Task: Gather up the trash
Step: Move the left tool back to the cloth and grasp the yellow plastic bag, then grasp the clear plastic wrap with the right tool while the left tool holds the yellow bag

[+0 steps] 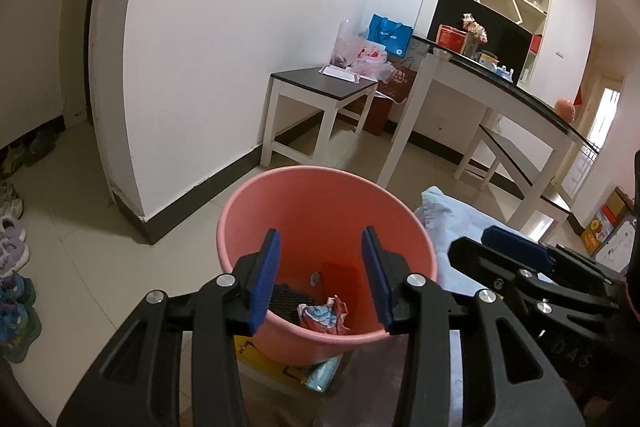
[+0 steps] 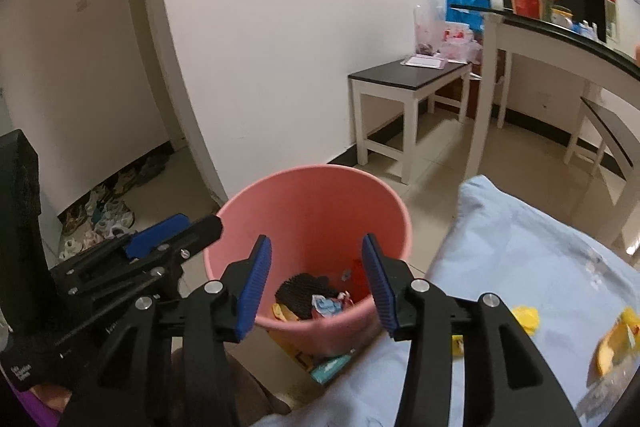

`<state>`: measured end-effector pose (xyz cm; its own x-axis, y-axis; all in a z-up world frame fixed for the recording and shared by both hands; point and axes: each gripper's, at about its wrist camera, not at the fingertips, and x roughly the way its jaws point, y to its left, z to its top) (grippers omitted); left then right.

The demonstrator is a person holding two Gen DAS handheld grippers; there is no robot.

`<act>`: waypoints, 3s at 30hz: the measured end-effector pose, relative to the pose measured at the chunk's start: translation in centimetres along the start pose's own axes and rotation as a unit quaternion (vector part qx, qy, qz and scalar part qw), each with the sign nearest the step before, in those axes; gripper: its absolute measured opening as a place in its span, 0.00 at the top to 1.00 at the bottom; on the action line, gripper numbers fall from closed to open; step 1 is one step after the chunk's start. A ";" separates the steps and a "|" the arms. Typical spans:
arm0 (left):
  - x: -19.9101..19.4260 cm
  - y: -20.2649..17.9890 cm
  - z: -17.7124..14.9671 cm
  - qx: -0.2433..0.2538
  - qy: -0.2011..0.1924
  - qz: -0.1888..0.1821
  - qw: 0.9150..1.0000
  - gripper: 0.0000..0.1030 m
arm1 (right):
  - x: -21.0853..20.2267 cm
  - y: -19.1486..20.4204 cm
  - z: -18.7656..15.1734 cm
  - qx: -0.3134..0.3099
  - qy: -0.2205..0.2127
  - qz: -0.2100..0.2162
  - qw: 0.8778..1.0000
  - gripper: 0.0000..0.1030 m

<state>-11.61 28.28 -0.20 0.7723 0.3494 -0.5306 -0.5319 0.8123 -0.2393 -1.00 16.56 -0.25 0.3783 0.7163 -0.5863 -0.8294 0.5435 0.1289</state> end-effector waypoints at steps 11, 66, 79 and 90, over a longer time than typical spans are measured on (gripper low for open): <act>-2.3 -4.2 -0.7 0.034 -0.002 -0.023 0.999 0.59 | -5.1 -5.1 -4.0 0.044 0.014 -0.074 0.996 0.55; 10.5 -18.8 -6.9 0.262 0.170 -0.159 0.937 0.91 | -15.4 -22.5 -15.6 0.292 0.037 -0.194 0.936 0.53; 4.0 -17.9 -7.5 0.188 0.141 -0.201 0.951 0.91 | -13.8 -25.0 -14.8 0.401 0.007 -0.165 0.901 0.40; 2.4 -16.1 -7.5 0.145 0.143 -0.197 0.959 0.91 | -11.5 -25.8 -15.2 0.415 0.021 -0.175 0.893 0.66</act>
<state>-3.76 12.51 -3.74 0.7452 -0.1200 -0.6559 -0.0673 0.9651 -0.2530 9.78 -12.35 -8.97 0.5235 0.4317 -0.7346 -0.0664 0.8802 0.4699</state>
